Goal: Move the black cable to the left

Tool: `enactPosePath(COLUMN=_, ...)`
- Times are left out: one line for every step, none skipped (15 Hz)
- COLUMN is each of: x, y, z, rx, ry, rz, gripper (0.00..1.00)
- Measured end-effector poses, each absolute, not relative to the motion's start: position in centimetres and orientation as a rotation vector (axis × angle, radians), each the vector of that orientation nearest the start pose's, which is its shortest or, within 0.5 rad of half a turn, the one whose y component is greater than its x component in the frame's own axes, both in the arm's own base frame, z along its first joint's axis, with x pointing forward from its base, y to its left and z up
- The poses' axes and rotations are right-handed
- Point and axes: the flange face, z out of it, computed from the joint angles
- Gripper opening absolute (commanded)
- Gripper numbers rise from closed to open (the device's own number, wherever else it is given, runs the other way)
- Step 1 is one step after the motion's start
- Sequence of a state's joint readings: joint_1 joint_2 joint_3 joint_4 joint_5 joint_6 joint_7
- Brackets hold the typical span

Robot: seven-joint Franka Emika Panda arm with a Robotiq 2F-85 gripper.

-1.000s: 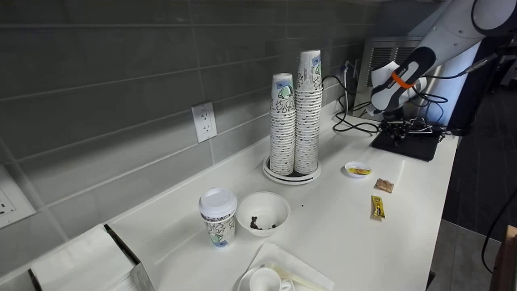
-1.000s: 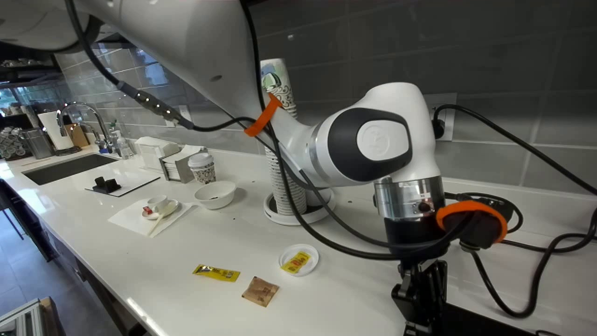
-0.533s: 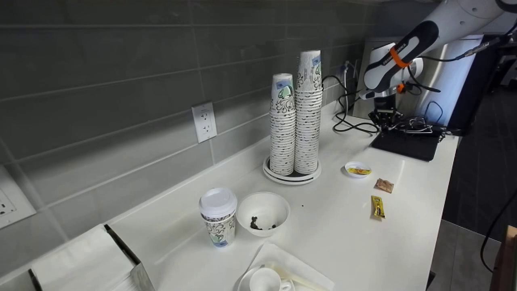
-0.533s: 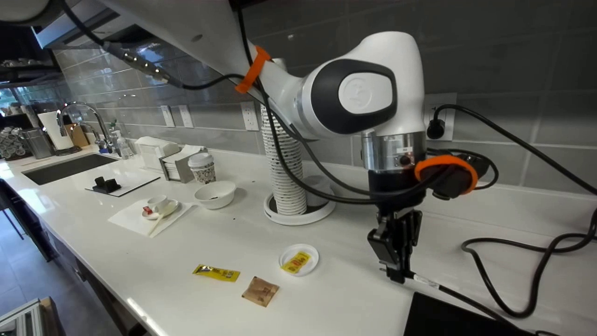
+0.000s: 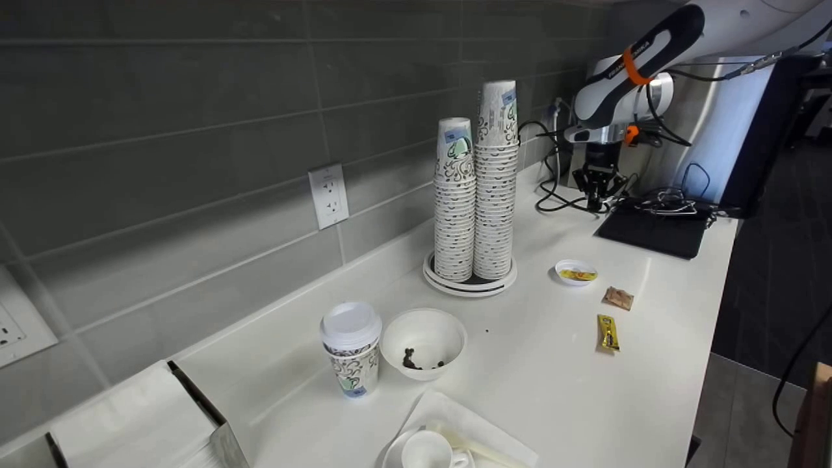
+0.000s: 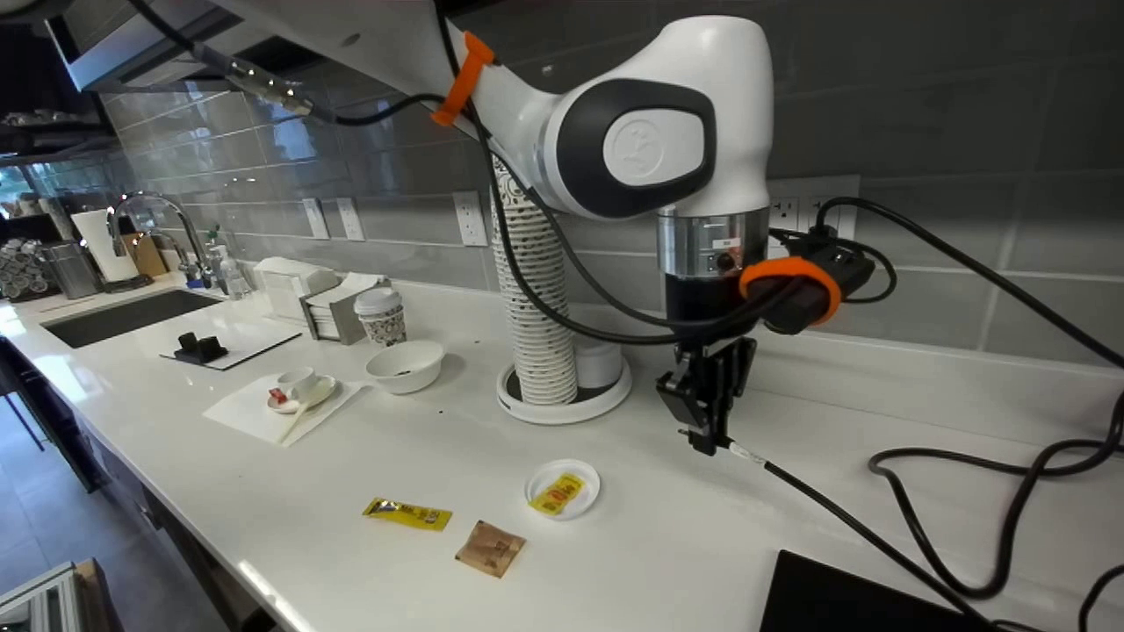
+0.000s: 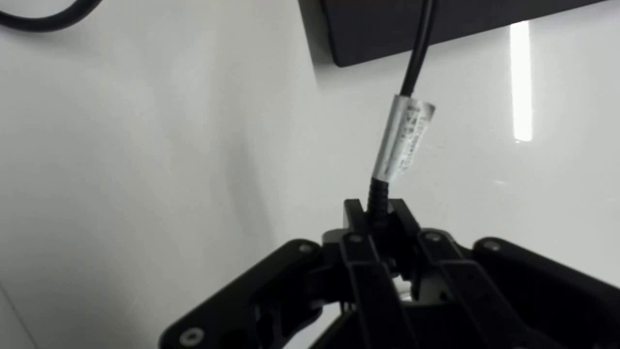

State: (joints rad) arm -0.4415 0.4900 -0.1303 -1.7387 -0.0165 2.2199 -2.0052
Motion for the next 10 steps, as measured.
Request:
enactPosePath(x=56.1, y=-34.9, z=30.0, rx=-2.353, ry=-2.108, rz=0.104, gripper=0.04)
enactPosePath(x=56.1, y=-34.5, z=30.1, rx=-2.351, ry=-2.118, rz=0.097, gripper=0.04)
enactPosePath(x=56.0, y=-34.0, z=30.4, rx=-2.35, ry=-2.13, rz=0.089, gripper=0.04)
enactPosePath(x=55.9, y=-33.6, z=30.6, rx=-2.345, ry=-2.144, rz=0.081, gripper=0.04)
enactPosePath(x=55.7, y=-33.1, z=30.8, rx=-2.339, ry=-2.156, rz=0.074, gripper=0.04)
enactPosePath(x=55.5, y=-32.6, z=31.1, rx=-2.332, ry=-2.16, rz=0.061, gripper=0.04)
enactPosePath(x=55.2, y=-32.0, z=31.3, rx=-2.321, ry=-2.153, rz=0.039, gripper=0.17)
enactPosePath(x=54.8, y=-31.3, z=31.4, rx=-2.306, ry=-2.109, rz=0.012, gripper=0.17)
enactPosePath(x=54.6, y=-30.8, z=31.8, rx=-2.29, ry=-2.075, rz=-0.005, gripper=0.17)
enactPosePath(x=54.4, y=-30.5, z=32.1, rx=-2.284, ry=-2.061, rz=-0.016, gripper=0.17)
